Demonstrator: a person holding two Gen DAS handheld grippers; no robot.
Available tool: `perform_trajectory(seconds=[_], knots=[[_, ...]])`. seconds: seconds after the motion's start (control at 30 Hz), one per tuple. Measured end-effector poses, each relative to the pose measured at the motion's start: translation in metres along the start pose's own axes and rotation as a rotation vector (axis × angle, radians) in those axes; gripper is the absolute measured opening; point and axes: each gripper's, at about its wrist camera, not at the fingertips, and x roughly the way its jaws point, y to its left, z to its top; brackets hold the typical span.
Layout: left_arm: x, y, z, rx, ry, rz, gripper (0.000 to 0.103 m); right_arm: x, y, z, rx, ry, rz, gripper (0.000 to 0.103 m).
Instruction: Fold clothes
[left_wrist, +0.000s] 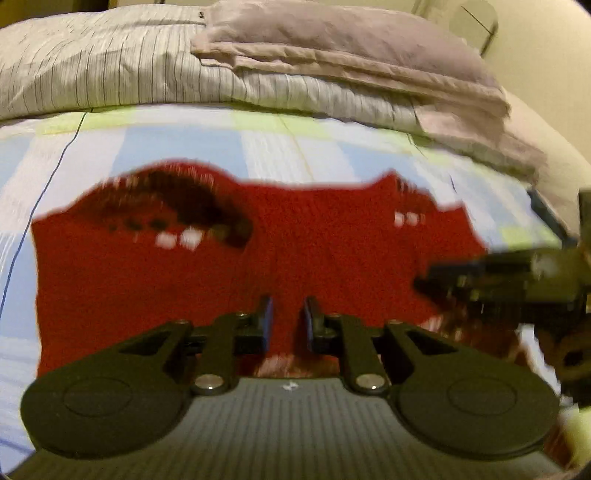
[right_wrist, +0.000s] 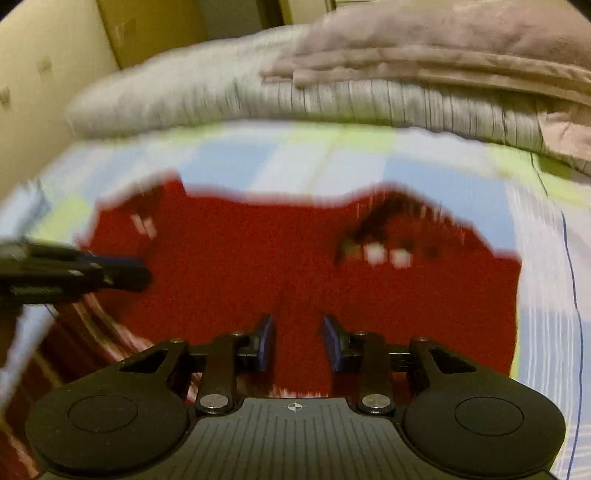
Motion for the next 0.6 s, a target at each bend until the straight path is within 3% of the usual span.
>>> perform_trajectory(seconds=[0.07, 0.2, 0.27, 0.37, 0.53, 0.6], knots=[[-0.019, 0.006, -0.018, -0.036, -0.013, -0.019, 0.013, -0.013, 0.004, -0.014, -0.036, -0.016, -0.044, 0.034], [-0.045, 0.015, -0.042, -0.099, 0.008, -0.011, 0.011, -0.041, 0.003, -0.034, 0.026, 0.026, -0.072, 0.034], [-0.059, 0.011, -0.047, -0.065, 0.026, 0.024, 0.013, -0.058, 0.009, -0.036, 0.040, 0.030, -0.101, 0.034], [-0.085, 0.007, -0.055, -0.079, 0.002, -0.022, 0.013, -0.090, 0.022, -0.042, 0.057, -0.014, -0.114, 0.034], [-0.103, -0.004, -0.101, -0.097, 0.111, -0.004, 0.013, -0.104, 0.036, -0.084, 0.128, 0.120, -0.166, 0.034], [-0.120, -0.005, -0.127, -0.119, 0.116, 0.016, 0.013, -0.117, 0.042, -0.110, 0.139, 0.173, -0.208, 0.034]])
